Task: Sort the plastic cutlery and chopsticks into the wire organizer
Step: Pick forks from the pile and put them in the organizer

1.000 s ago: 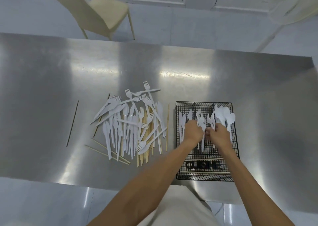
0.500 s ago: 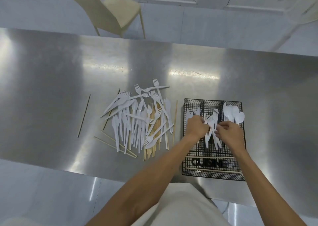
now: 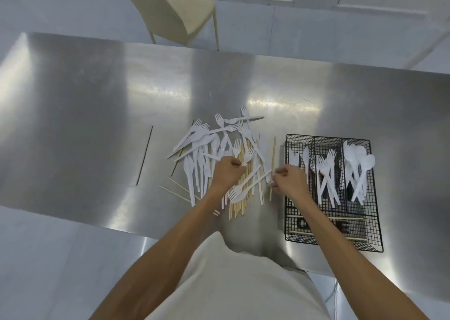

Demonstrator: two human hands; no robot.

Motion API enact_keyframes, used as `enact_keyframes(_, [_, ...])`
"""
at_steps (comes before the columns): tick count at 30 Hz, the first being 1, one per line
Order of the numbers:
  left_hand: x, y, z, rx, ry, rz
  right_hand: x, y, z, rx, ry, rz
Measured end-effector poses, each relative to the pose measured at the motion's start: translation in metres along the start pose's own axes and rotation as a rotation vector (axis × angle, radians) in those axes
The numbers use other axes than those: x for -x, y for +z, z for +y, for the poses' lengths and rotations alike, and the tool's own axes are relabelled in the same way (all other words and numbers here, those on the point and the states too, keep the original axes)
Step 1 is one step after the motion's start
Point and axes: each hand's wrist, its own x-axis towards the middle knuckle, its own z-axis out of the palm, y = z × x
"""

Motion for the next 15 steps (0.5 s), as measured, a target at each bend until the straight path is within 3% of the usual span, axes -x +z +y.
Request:
enact_keyframes(4, [-0.016,-0.034,-0.017,-0.088,0.029,0.005,0.0,0.035,-0.017,0.0,-0.006,0.009])
enact_keyframes(9, [-0.04,-0.059,-0.028,-0.395,0.141,0.003,-0.007,0.07,-0.038,0.058,-0.04,0.016])
enact_keyframes(15, [-0.063,-0.063,-0.028,-0.735,0.414,-0.12,-0.02,0.108,-0.061,0.125,-0.049,0.126])
